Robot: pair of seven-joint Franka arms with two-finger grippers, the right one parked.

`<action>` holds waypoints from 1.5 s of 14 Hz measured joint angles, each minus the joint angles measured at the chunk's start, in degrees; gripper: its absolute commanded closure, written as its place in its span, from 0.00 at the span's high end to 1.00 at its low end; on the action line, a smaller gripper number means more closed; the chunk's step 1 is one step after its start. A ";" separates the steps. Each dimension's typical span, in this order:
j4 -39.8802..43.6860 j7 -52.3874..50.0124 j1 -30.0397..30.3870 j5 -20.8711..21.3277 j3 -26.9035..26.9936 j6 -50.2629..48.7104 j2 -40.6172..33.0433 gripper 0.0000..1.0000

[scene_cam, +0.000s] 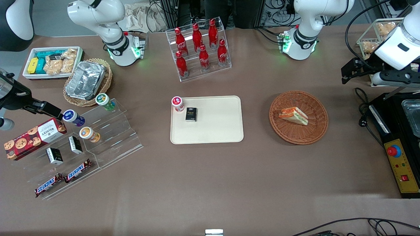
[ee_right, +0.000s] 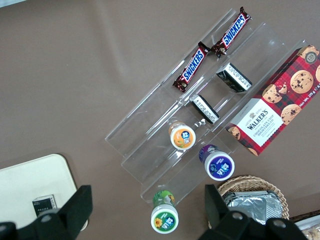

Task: Place sandwich from basket to tray
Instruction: 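Move the open left gripper down over the wrapped sandwich in the basket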

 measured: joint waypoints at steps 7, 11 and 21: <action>-0.25 -1.75 0.07 0.00 0.02 0.00 0.01 1.00; -0.29 -15.22 -0.39 -0.73 -0.68 -0.01 -0.02 1.00; -8.69 -66.72 -2.46 -3.31 -2.53 3.20 0.26 1.00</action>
